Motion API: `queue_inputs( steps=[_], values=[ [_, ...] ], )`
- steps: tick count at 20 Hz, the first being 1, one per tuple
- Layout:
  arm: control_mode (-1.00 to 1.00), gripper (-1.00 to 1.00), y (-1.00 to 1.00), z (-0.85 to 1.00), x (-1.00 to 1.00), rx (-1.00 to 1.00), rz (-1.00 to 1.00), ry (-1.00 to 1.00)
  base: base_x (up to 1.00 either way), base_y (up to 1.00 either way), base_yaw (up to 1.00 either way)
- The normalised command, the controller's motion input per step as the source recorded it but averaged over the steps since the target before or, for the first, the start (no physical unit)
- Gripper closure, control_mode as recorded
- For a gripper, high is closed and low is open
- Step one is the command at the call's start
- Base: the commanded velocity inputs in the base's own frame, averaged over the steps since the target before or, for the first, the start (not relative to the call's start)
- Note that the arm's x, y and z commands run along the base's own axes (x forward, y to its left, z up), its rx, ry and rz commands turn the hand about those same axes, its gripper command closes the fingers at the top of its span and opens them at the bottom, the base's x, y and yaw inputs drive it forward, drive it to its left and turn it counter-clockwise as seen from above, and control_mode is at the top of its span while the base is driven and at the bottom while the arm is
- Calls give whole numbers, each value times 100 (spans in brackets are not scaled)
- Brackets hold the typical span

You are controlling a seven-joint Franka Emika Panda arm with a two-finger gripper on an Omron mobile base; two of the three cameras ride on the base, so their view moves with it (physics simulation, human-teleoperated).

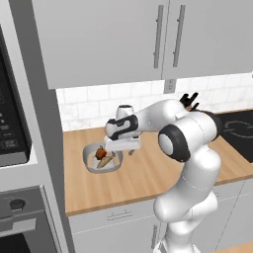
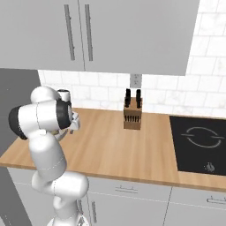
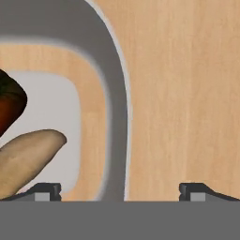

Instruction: Take the meat container that has the steak and place it on the second highest rack of the freezer. Then take the vegetable container that has the bell pepper and sweet potato and place it on the highest rack of the freezer.

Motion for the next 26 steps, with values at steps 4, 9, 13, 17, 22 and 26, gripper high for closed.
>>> queue_inputs(
  steps=[4, 9, 13, 17, 22, 26],
  values=[
    [-100, -100, 5, -35, 0, 0, 2, 0, 0, 0, 0],
    [-100, -100, 1, -15, 0, 0, 2, 0, 0, 0, 0],
    [-100, -100, 3, -14, 0, 0, 2, 0, 0, 0, 0],
    [-100, -100, 0, -5, 0, 0, 1, 0, 0, 0, 0],
    [-100, -100, 0, 0, 0, 0, 0, 0, 0, 0, 0],
    [-100, 100, 0, 0, 0, 0, 0, 0, 0, 0, 0]
  ],
)
